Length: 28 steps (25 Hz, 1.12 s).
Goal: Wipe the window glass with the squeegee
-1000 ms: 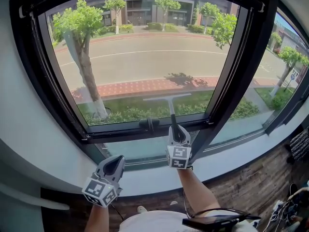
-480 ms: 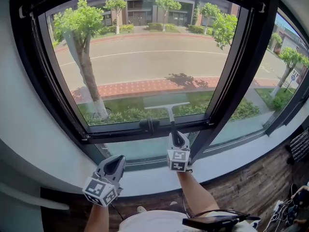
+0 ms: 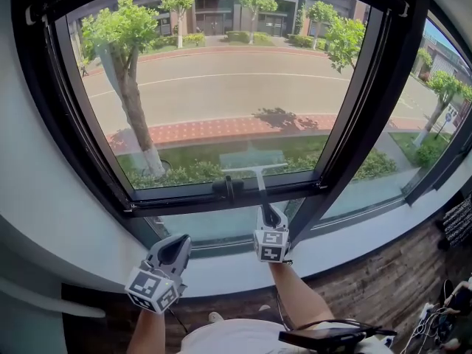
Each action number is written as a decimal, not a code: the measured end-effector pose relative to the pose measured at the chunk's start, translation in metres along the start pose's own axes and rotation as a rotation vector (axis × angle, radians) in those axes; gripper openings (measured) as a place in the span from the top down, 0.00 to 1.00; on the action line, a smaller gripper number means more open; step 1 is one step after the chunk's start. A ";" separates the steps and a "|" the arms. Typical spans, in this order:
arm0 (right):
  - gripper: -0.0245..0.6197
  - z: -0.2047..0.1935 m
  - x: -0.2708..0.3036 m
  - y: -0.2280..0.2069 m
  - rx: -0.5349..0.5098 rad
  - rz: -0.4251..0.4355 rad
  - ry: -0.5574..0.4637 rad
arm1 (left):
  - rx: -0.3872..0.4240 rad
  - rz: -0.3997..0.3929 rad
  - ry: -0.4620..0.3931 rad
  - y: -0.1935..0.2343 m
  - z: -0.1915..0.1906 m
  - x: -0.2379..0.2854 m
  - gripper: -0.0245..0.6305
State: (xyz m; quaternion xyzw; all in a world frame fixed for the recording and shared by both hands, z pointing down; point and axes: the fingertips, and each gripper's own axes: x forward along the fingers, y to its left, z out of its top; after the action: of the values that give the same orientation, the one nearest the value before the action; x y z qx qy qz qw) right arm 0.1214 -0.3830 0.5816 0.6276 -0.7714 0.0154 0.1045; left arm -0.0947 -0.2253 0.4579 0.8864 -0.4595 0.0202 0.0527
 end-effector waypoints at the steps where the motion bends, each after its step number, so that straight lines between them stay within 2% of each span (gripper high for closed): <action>1: 0.81 -0.003 0.001 0.000 0.003 0.001 0.007 | 0.000 0.000 0.001 0.000 0.000 0.000 0.94; 8: 0.81 -0.015 0.002 -0.002 0.016 0.005 0.039 | -0.007 0.004 0.002 0.002 0.000 0.002 0.94; 16: 0.81 -0.011 -0.003 -0.002 0.040 0.008 0.026 | -0.012 0.011 0.001 0.006 -0.004 0.001 0.94; 22: 0.81 0.025 -0.035 0.002 0.048 0.012 -0.045 | -0.032 0.035 -0.001 0.016 -0.007 -0.007 0.94; 28: 0.81 0.083 -0.077 0.018 0.041 0.010 -0.173 | -0.056 0.056 -0.020 0.033 -0.008 -0.021 0.94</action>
State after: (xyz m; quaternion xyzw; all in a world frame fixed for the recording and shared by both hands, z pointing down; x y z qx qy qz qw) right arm 0.1071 -0.3182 0.4885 0.6248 -0.7801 -0.0224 0.0245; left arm -0.1334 -0.2264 0.4666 0.8715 -0.4849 -0.0002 0.0724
